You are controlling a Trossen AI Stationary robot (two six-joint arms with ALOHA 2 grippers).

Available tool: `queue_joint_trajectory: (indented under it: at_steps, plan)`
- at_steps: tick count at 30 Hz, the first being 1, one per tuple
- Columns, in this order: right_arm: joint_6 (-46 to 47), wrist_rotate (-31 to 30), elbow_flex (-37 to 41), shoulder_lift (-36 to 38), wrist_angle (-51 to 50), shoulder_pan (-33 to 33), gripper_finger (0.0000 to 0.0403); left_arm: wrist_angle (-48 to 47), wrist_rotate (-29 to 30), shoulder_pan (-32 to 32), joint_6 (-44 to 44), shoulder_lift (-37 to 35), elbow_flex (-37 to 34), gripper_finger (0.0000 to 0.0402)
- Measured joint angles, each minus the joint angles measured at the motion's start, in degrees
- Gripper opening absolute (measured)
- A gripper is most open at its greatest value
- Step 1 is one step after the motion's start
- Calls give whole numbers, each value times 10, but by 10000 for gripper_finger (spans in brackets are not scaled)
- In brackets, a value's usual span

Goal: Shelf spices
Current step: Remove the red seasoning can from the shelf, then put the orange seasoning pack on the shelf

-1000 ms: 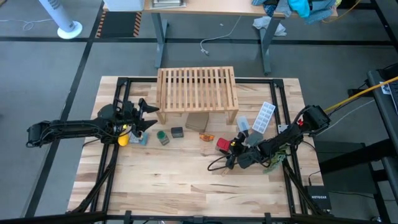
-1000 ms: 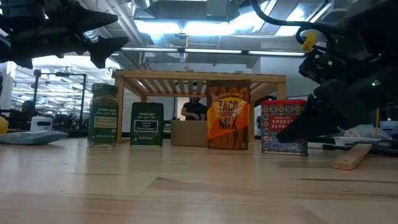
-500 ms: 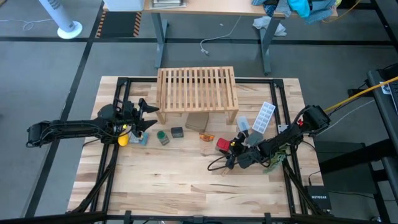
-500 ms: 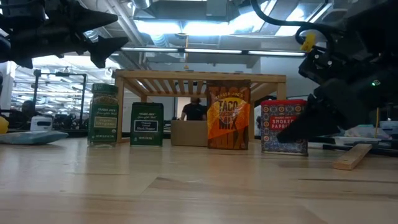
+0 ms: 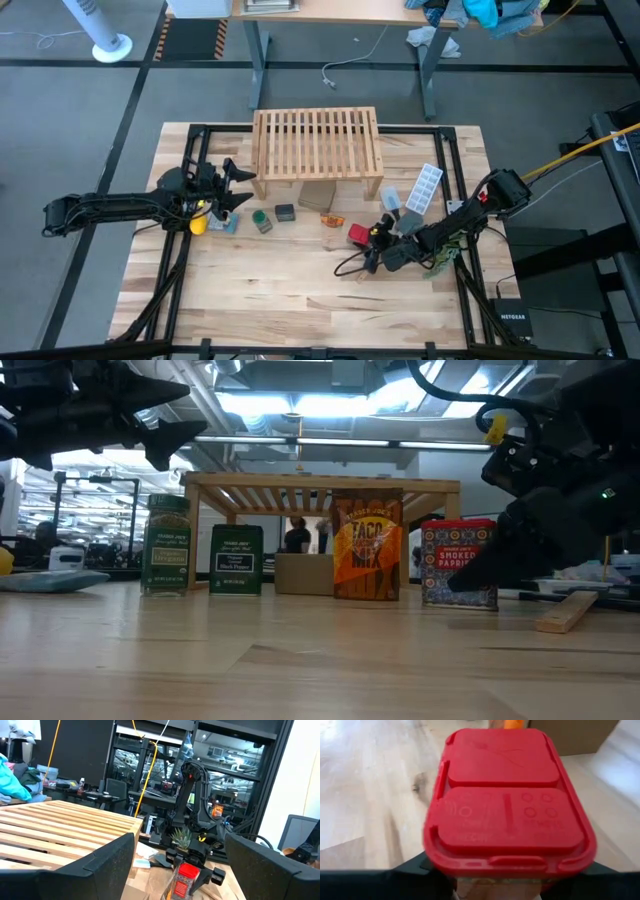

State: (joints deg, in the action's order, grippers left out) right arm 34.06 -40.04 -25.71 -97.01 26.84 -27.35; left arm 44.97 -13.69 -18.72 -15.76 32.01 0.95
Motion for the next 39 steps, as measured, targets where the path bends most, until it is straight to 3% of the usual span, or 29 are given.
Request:
queue_joint_trajectory:
  at_steps: [7,21,28,32,39]
  plan:
    - [1,-54,0,0,1,0,224,-19,0,0,-3,0,0,301]
    - [2,-54,0,0,1,0,323,-23,0,0,9,0,0,301]
    - [2,-53,0,0,1,0,342,27,1,0,14,-18,0,301]
    - [2,0,0,0,1,0,342,21,1,10,46,-40,4,287]
    - [-1,110,1,0,1,0,342,-10,1,67,113,-59,30,226]
